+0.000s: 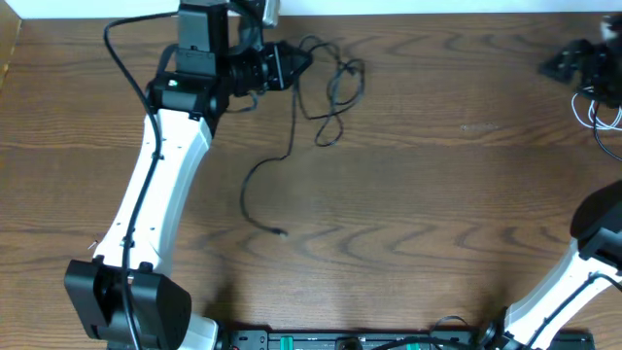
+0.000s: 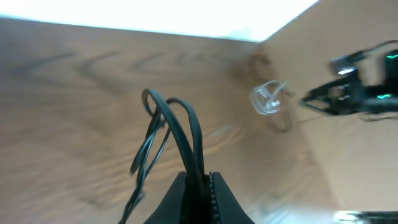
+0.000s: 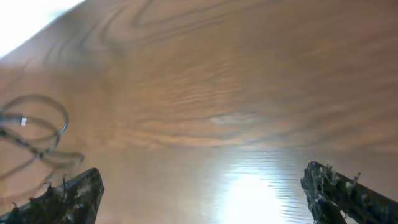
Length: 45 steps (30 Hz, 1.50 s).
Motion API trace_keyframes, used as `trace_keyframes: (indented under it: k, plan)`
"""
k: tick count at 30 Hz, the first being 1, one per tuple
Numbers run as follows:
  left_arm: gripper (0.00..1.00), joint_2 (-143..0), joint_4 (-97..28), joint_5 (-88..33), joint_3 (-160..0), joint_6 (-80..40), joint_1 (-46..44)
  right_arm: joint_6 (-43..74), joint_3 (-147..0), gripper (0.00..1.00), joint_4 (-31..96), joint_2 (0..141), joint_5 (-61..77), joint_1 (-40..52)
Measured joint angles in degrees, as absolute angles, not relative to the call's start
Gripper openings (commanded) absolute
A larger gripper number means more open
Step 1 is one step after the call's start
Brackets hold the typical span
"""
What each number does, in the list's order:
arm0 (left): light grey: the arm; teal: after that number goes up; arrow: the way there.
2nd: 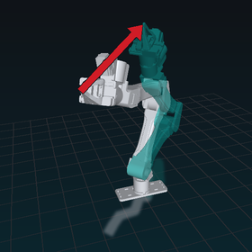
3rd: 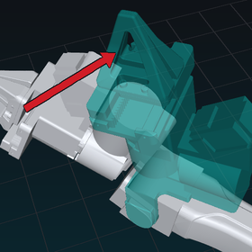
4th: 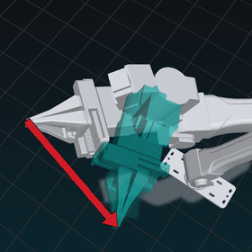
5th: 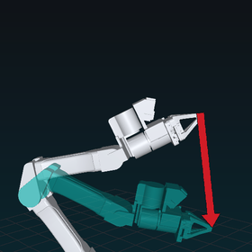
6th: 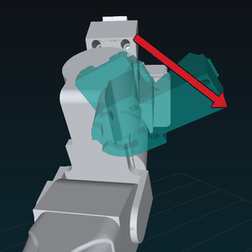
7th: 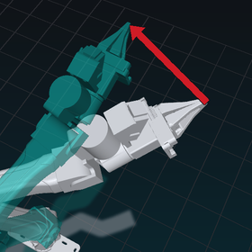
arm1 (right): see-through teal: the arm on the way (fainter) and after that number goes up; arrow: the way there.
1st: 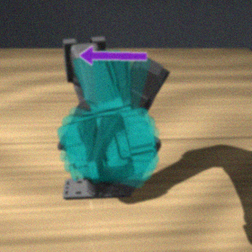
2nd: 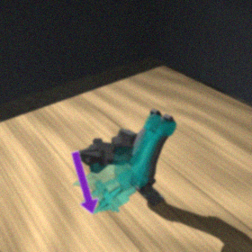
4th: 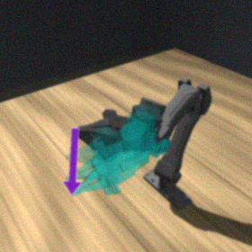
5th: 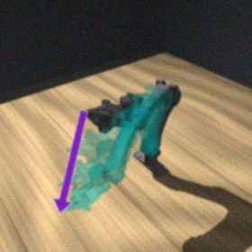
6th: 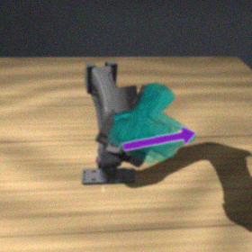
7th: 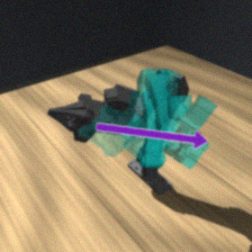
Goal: Untangle cables
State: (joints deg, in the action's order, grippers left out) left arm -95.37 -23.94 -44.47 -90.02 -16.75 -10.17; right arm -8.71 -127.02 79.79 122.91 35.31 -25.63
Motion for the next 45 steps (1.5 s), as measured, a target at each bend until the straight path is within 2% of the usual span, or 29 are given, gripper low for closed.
trace_keyframes:
  k: [9,16,23,26,34,36,39,40,43,45]
  plan:
    - [0.08,-95.37,-10.39,-47.68,-89.91,-32.05,-12.91,-13.65,-127.02,0.99,80.53,122.91,37.85,-11.64]
    - [0.07,-95.37,-8.23,-47.94,-89.91,-45.87,-13.08,-13.37,-127.02,0.99,74.83,122.91,38.22,-0.34]
    - [0.08,-95.37,-8.21,-48.21,-89.91,-51.20,-13.08,-8.03,-127.02,0.99,68.42,122.91,38.15,7.49]
    - [0.07,-95.37,-8.14,-48.18,-89.91,-52.53,-13.08,-4.78,-127.02,0.93,66.17,122.91,38.09,10.02]
    - [0.08,-95.37,-8.10,-48.38,-89.91,-54.26,-13.08,6.85,-127.02,0.87,64.49,123.55,27.83,15.51]
    - [0.08,-95.37,-8.10,-48.60,-89.91,-54.35,-13.08,8.82,-127.02,0.82,63.46,124.25,25.56,16.34]
    - [0.07,-95.37,-8.10,-48.88,-89.91,-54.48,-13.08,11.64,-127.02,0.67,61.73,125.99,23.31,16.91]
    - [0.07,-95.37,-8.10,-49.06,-89.91,-54.57,-13.08,12.56,-127.02,0.61,61.43,126.61,22.48,16.97]
    - [0.07,-95.37,-8.14,-49.56,-89.91,-54.70,-13.08,15.44,-127.02,0.36,61.01,128.75,19.31,17.06]
    - [0.07,-95.37,-8.14,-49.74,-89.91,-54.61,-13.08,17.41,-127.02,0.25,61.45,129.95,16.93,17.04]
